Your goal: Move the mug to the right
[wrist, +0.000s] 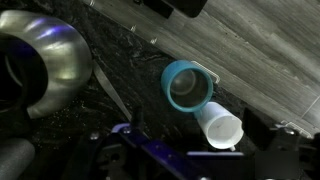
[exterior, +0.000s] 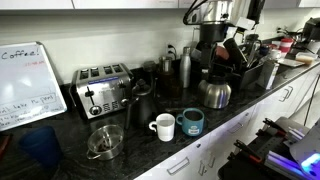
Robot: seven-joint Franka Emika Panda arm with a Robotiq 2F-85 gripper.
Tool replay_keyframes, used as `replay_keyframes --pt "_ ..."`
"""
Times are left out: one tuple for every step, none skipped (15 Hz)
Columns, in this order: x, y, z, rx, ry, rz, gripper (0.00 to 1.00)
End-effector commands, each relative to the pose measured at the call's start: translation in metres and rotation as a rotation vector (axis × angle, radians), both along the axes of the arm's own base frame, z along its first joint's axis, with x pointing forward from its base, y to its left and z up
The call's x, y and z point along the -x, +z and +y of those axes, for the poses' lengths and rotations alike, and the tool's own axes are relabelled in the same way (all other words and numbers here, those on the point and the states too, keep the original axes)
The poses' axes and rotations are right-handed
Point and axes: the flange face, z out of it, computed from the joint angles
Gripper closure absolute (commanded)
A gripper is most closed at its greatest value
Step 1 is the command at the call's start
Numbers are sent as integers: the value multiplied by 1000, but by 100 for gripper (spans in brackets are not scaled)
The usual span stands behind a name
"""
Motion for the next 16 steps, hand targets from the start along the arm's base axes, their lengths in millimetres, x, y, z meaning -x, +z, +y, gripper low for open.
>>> replay_keyframes --pt "0 1 0 0 0 0 0" --pt "0 1 0 0 0 0 0" --pt "-2 -3 1 17 -5 -6 0" --pt "-3 -9 2 14 -13 2 0" --pt "-4 -16 3 6 -20 10 0" --pt "-6 -24 5 1 -28 10 0" --pt "-8 -32 7 -4 -32 12 0" --pt "-10 -42 10 -15 -36 11 0" --pt "-12 -51 13 -26 -38 10 0" --pt "-15 -59 16 -32 -37 8 0" --pt "-18 -68 19 -35 -31 6 0" --pt "-20 -76 22 -34 -25 6 0" --pt "-20 -85 24 -35 -17 13 0" --pt "-20 -93 26 -34 -10 22 0" --pt "-19 -102 28 -32 0 33 0" --pt "-18 -109 31 -36 7 50 0"
